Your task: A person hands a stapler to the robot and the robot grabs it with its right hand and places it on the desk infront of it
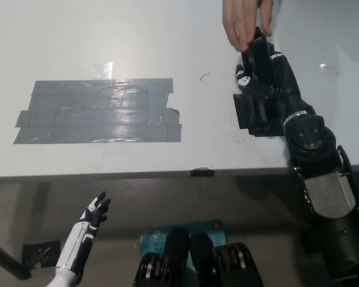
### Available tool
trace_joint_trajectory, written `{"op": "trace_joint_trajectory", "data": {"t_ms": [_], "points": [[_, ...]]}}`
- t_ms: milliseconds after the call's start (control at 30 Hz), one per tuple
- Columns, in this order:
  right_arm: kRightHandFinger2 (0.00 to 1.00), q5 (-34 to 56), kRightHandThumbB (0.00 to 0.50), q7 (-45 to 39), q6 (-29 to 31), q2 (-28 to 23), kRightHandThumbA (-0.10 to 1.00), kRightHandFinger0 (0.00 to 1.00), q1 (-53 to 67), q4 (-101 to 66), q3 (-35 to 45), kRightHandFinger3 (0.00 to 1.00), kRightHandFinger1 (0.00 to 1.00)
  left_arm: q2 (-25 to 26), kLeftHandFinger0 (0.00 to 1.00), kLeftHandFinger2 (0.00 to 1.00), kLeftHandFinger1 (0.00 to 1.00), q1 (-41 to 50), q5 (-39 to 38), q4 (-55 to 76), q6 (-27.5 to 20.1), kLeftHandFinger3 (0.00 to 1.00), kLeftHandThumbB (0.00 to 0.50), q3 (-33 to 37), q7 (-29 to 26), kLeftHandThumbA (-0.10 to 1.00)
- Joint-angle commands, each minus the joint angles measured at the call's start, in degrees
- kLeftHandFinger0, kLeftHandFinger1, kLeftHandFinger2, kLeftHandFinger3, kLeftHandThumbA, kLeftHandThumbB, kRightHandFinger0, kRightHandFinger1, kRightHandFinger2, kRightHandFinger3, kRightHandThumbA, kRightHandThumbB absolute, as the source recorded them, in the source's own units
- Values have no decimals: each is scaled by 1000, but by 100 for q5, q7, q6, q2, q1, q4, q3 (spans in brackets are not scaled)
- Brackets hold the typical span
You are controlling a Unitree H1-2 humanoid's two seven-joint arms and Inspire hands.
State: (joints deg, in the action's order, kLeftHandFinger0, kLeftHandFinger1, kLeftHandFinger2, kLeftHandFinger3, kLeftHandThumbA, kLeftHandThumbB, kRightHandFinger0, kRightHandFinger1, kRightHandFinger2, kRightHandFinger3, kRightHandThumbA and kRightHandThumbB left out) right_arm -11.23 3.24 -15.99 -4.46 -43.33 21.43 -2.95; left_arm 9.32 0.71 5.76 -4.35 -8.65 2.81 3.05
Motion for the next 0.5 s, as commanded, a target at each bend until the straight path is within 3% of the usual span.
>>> {"op": "trace_joint_trajectory", "data": {"t_ms": [0, 67, 233, 367, 467], "points": [[875, -160, 131, -132, -213, -79, -100, 86, -224, -527, -158, 930, 573, 48, 1000, 1000, 1000, -36, 62, 104, -219, 1000, 469, 26, 33, 1000], [893, -193, 135, -287, -413, -51, -100, 132, -150, -807, -309, 921, 598, 32, 995, 1000, 1000, 83, 82, 129, -257, 1000, 461, 54, 29, 1000], [845, -306, 137, -613, -392, -176, -100, 67, -345, -812, -694, 924, 529, 27, 1000, 1000, 1000, -15, 27, 72, -238, 1000, 461, 41, 48, 1000], [892, -582, 131, -1072, -594, -318, -100, 77, -459, -829, -1352, 964, 542, 10, 994, 1000, 1000, 64, 18, 140, -214, 1000, 450, 55, 57, 1000], [882, -613, 134, -1310, -404, -318, -100, 52, -551, -518, -1680, 961, 522, 27, 1000, 1000, 1000, 34, 26, 120, -221, 1000, 462, 57, 66, 1000]]}}
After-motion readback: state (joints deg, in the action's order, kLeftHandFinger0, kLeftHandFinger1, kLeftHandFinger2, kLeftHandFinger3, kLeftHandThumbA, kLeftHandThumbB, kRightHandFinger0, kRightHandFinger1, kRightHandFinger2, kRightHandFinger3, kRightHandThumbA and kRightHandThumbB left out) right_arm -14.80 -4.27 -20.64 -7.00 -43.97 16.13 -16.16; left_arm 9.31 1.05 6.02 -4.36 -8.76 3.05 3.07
